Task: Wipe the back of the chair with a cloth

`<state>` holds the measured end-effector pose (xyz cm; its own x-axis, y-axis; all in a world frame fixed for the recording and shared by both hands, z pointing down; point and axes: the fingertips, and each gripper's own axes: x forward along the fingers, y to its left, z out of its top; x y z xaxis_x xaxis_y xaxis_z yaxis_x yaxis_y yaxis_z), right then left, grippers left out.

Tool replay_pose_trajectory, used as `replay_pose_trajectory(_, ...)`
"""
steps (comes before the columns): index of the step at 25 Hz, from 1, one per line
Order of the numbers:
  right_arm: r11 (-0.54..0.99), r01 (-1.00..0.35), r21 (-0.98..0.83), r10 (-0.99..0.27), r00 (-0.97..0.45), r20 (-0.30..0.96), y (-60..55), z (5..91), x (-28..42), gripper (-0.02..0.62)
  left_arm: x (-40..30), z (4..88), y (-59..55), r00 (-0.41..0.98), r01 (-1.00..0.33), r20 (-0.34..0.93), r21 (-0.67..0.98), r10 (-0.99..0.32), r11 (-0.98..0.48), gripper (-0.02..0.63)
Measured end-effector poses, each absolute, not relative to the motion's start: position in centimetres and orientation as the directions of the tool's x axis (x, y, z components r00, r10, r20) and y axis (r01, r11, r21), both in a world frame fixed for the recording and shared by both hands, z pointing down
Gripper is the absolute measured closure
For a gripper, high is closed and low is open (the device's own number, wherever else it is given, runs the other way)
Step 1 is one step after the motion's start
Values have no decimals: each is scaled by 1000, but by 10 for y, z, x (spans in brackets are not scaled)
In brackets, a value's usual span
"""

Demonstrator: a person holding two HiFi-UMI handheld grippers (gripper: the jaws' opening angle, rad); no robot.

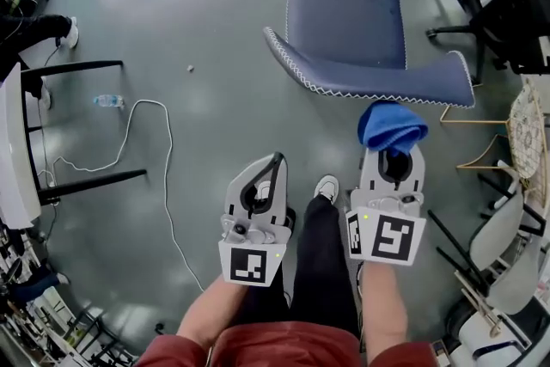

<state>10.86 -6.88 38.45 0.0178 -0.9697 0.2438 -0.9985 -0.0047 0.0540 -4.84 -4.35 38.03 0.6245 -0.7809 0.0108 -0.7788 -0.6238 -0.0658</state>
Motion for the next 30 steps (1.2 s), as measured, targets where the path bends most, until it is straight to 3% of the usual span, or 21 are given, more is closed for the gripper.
replay_pose_trajectory(11, 30, -1000, 4, -967, -28, 253, -88, 427, 108, 535, -52, 416, -51, 559, -827, 58, -35, -827, -561, 592)
replay_pose_trajectory(30, -16, -993, -116, -866, -45, 498, -132, 597, 130, 535, -58, 473, -27, 510, -853, 143, -45, -848, -520, 592)
